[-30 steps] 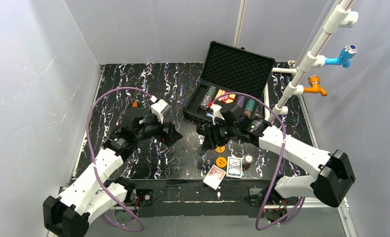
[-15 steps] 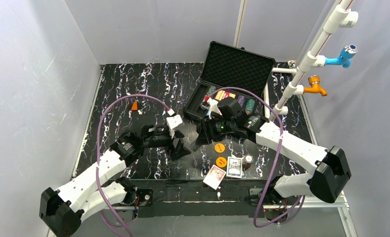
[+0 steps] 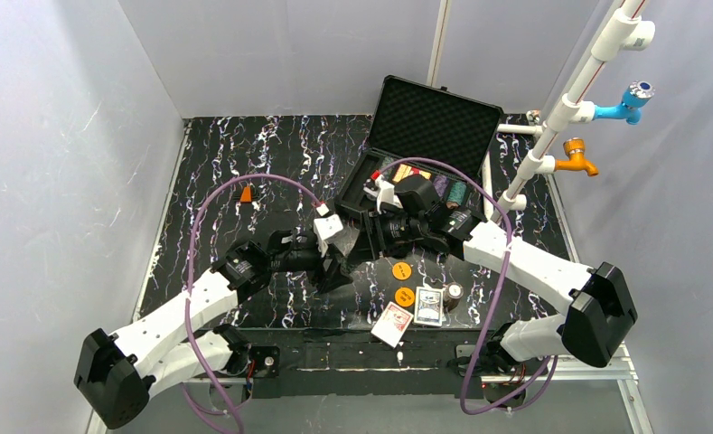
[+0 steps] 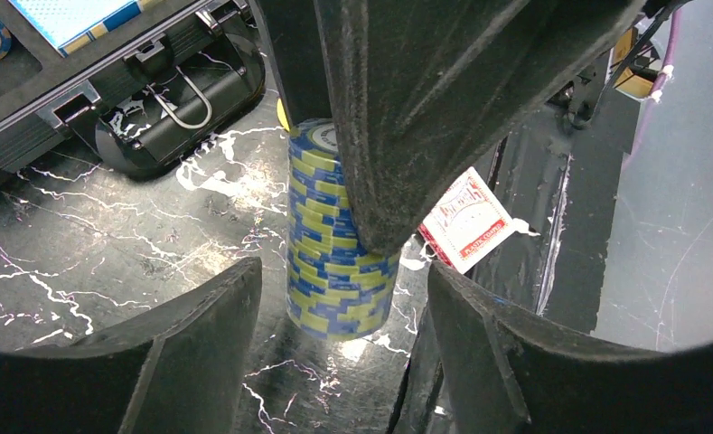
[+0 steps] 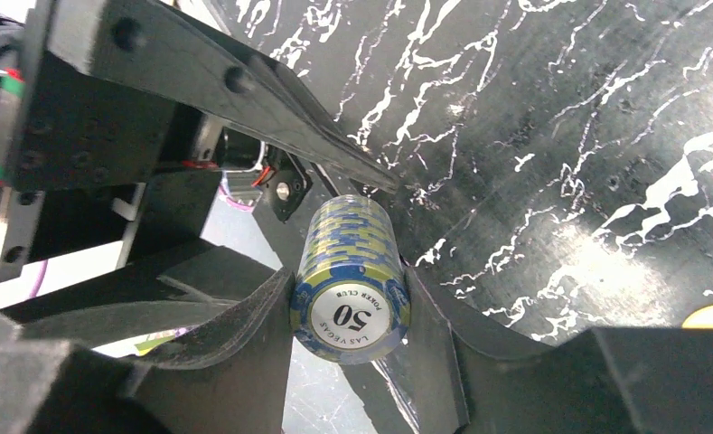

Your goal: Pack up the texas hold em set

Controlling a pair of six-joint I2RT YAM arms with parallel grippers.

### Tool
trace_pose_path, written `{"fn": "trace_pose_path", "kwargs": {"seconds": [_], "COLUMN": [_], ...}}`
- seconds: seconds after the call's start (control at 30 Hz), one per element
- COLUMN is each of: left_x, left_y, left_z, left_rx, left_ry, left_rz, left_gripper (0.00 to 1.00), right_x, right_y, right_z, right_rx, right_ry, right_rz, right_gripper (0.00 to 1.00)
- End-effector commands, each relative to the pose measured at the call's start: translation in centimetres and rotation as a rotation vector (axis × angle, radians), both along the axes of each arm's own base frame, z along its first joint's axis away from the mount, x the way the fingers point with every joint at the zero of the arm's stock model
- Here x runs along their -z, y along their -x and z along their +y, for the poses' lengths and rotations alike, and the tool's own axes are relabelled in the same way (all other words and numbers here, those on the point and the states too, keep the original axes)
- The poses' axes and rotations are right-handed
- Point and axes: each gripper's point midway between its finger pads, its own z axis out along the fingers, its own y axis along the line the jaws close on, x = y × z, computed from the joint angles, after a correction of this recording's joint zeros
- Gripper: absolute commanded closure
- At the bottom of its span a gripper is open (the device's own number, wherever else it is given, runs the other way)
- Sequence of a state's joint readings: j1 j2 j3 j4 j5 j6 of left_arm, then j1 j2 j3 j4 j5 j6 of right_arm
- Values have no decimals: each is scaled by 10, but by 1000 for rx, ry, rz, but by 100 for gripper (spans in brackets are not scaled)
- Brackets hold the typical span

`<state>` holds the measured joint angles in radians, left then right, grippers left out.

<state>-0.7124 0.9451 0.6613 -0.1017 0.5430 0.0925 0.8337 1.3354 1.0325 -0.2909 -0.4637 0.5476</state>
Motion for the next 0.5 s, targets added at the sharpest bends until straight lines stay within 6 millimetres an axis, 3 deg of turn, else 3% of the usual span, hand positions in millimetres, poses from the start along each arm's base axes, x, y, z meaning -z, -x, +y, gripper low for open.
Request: {"fn": "trace_pose_path", "kwargs": {"seconds": [0.0, 0.37, 0.47], "left_x": [0, 2, 3], "left_y": [-1, -6, -7], "left_z": [-3, 0, -1], "left_rx": [1, -30, -33], "left_ry": [3, -17, -22], "left_rz": [-25, -53, -46], "left_gripper": [36, 48, 60], "right_x": [-52, -66, -70], "right_y": [-1, 7, 8], "right_z": [23, 30, 31], "right_rx": [-47, -79, -83], "right_ry": [-177, -260, -275], "right_rz": [-40, 0, 1], "right_gripper": [99, 99, 99]}}
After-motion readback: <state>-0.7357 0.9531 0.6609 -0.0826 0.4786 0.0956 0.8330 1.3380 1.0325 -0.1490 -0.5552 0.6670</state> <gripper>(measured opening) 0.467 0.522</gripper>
